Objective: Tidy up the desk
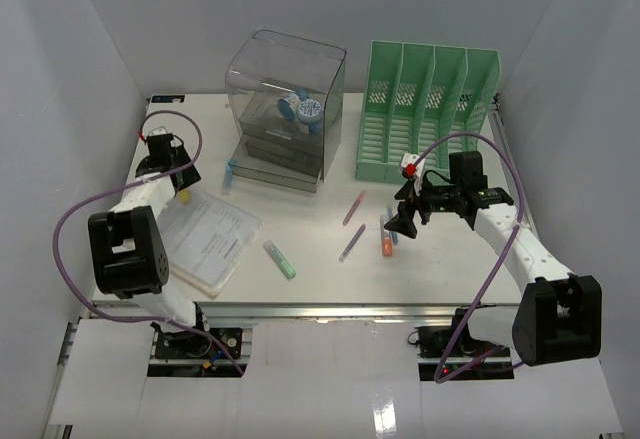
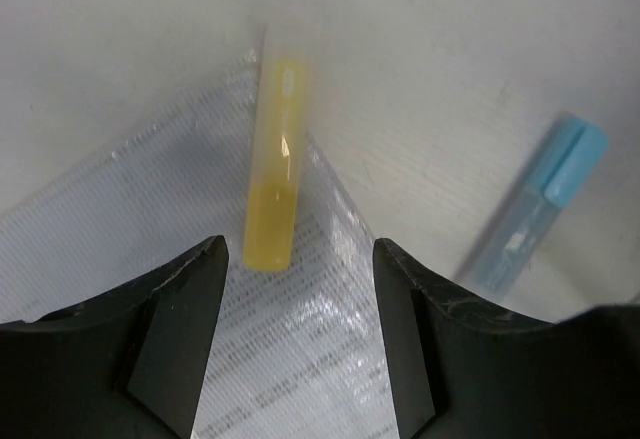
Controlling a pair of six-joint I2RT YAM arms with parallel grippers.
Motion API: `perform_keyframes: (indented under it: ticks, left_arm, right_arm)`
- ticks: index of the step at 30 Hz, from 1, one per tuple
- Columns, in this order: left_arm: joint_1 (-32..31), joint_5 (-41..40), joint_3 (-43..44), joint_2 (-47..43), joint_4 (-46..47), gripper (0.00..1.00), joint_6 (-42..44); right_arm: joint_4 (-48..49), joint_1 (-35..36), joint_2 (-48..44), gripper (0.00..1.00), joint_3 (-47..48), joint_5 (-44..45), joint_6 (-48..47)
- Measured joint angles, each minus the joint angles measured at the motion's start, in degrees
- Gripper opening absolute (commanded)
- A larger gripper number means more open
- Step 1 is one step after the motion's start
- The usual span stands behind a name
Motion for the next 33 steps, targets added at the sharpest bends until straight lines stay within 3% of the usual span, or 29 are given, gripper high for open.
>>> perform_keyframes:
  ticks: [3, 13, 19, 22, 27, 29, 33]
  left_arm:
    - [0.0, -2.3, 6.1, 6.5, 0.1, 0.59, 0.7]
    - [0.0, -4.8, 13.0, 17.8, -3.3, 0.54, 3.3]
    - [0.0, -4.6, 13.4, 18.0, -3.4, 0.09, 3.8]
    - [0.0, -4.4, 12.6, 17.7, -2.4, 0.01, 3.9]
    - [0.0, -0.2, 7.3, 11.4, -1.2, 0.0, 0.6]
    - [0.0, 3.2, 4.5, 5.4, -1.2, 0.0, -2.2]
    - [-0.5, 17.0, -6.3, -11.5, 9.1, 0.0, -15.6]
  right_arm:
    - [-0.8, 0.0, -0.2, 0.98, 0.0, -0.3, -0.8]
    - [-2.5, 0.0, -0.2, 0.98, 0.0, -0.3, -2.3]
    - [-2.6, 0.0, -0.2, 0.98, 0.0, -0.3, -2.3]
    - [-2.6, 0.0, -0.2, 0.98, 0.0, -0.2, -2.3]
    - [-2.6, -0.1, -0.2, 0.98, 0.0, -0.3, -2.4]
    - [-2.6, -0.1, -0.2, 0.98, 0.0, -0.3, -2.4]
    - [-2.6, -0.1, 0.1, 0.98, 0.0, -0.3, -2.6]
